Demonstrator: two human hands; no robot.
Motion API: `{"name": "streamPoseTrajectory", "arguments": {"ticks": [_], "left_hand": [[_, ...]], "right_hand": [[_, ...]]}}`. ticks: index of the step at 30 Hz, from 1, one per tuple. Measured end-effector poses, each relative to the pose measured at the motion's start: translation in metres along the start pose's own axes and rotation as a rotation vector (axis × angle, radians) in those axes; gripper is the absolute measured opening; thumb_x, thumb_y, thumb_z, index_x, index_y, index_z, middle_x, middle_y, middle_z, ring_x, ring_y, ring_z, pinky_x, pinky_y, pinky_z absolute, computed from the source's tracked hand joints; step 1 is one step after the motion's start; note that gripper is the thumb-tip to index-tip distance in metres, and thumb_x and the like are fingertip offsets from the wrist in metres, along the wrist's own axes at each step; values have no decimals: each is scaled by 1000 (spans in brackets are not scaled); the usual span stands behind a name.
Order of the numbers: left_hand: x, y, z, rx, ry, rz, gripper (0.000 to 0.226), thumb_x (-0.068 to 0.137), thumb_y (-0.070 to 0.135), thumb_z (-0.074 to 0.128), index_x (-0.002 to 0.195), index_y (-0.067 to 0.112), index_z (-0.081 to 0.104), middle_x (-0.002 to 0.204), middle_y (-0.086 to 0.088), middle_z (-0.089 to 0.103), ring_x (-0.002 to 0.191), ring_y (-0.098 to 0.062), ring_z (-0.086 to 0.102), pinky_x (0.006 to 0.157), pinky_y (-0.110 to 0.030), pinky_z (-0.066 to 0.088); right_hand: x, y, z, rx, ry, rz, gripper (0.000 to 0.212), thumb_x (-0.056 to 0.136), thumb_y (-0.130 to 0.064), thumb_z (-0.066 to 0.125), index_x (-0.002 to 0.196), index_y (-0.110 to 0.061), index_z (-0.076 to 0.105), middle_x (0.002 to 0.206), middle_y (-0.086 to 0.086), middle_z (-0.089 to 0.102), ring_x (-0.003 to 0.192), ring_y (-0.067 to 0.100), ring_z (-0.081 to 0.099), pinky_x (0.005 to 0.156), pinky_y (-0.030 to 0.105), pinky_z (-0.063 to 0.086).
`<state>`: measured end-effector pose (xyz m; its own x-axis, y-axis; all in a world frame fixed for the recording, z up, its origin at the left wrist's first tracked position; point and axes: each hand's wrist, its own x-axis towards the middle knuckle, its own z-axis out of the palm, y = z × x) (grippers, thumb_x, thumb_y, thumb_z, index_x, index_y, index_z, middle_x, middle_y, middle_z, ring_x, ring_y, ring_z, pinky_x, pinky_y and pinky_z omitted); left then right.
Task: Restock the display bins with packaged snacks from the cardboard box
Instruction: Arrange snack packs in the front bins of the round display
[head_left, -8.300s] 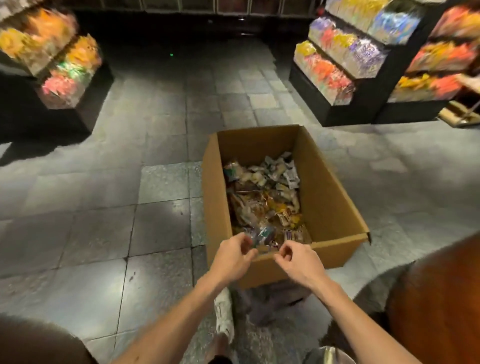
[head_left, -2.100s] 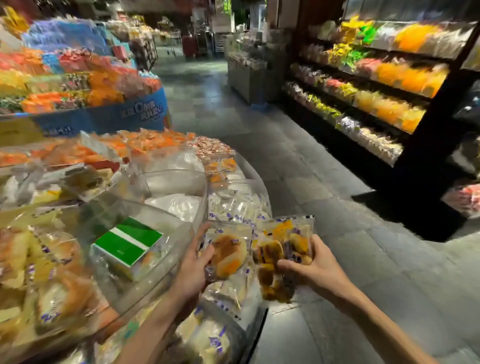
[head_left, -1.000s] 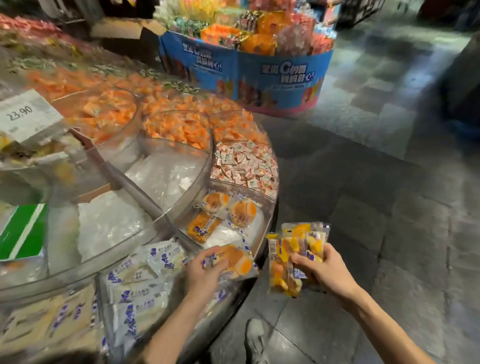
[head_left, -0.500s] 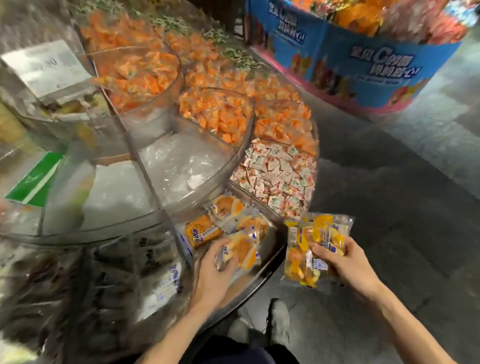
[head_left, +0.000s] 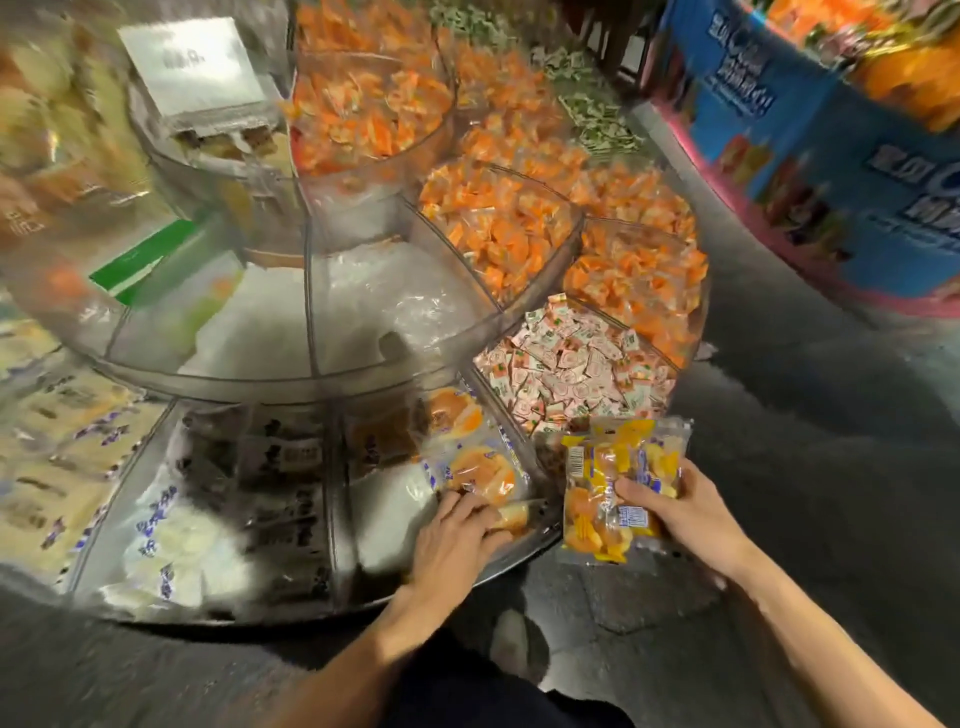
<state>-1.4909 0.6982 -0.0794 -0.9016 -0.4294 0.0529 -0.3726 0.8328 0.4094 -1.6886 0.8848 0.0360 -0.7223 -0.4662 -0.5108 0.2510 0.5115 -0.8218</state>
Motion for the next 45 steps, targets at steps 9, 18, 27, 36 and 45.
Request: {"name": "streamPoseTrajectory", "arguments": {"ticks": [9,18,27,36,45], "left_hand": [[14,20,-17,-195,-114,-209,49,104,45,36,110,17,75,115,3,56,109,-14,48,94,-27,37],[32,56,-43,-1075,37,-636,17,86,40,74,86,27,64,76,12,62,68,-3,58,70,-27,52],[-7,45,-45,-992,-19,-585,33,76,43,81,98,21,68,84,4,77,79,-15,74,82,-45,59],[-15,-12,-74,-728,68,-615,48,78,19,84,117,17,56,94,8,67,82,-6,66,75,-23,56],[11,-72,-98,398,-231,-134,44,96,21,61,139,26,51,130,-3,56,121,-24,48,102,-38,40]], "right_hand": [[30,-21,16,-61,-188,-50,41,81,-26,80,115,-26,57,103,-12,71,84,-6,67,62,7,47],[36,-29,50,-91,-308,-83,31,80,-26,82,100,-32,59,100,-12,71,89,2,67,73,20,50],[24,-4,72,-104,-402,-20,51,71,-24,88,113,-26,58,108,-4,73,97,6,68,78,20,52],[31,-2,56,-86,-374,22,74,54,-36,90,119,-20,60,103,-1,77,98,18,73,96,42,56],[28,-1,64,-95,-402,0,67,61,-34,90,120,-21,61,105,-2,76,99,16,73,93,39,57]]}}
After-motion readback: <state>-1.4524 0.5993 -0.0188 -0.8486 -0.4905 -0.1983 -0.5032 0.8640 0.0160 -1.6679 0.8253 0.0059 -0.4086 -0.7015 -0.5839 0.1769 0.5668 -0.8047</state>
